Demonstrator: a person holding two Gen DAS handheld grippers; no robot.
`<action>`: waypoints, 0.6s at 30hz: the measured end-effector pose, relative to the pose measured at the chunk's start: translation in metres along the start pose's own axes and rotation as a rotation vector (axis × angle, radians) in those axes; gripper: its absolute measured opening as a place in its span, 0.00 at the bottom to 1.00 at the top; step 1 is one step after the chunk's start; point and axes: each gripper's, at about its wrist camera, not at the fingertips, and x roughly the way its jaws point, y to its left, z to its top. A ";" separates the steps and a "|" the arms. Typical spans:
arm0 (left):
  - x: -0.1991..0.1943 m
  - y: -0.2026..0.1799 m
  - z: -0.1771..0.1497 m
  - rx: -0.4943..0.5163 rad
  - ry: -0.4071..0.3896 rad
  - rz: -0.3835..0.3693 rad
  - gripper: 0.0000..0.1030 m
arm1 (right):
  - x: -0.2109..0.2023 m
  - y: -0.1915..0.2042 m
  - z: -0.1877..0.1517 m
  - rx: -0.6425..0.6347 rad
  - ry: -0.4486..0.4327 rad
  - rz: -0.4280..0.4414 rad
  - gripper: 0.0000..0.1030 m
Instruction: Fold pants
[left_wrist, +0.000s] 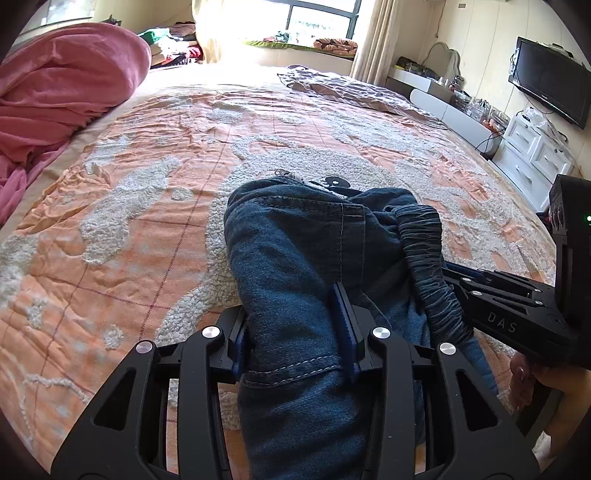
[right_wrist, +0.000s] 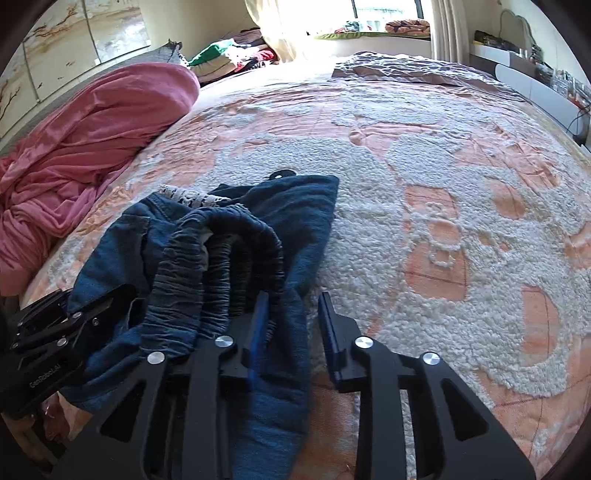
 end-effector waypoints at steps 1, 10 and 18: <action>0.000 0.000 0.000 0.000 0.000 0.000 0.30 | -0.001 -0.001 -0.001 0.004 -0.002 -0.016 0.36; -0.001 -0.001 0.000 0.007 0.002 0.007 0.33 | -0.013 -0.003 -0.008 0.000 -0.018 -0.035 0.47; -0.004 -0.001 -0.002 0.010 0.003 0.005 0.43 | -0.026 -0.004 -0.015 0.009 -0.027 -0.038 0.61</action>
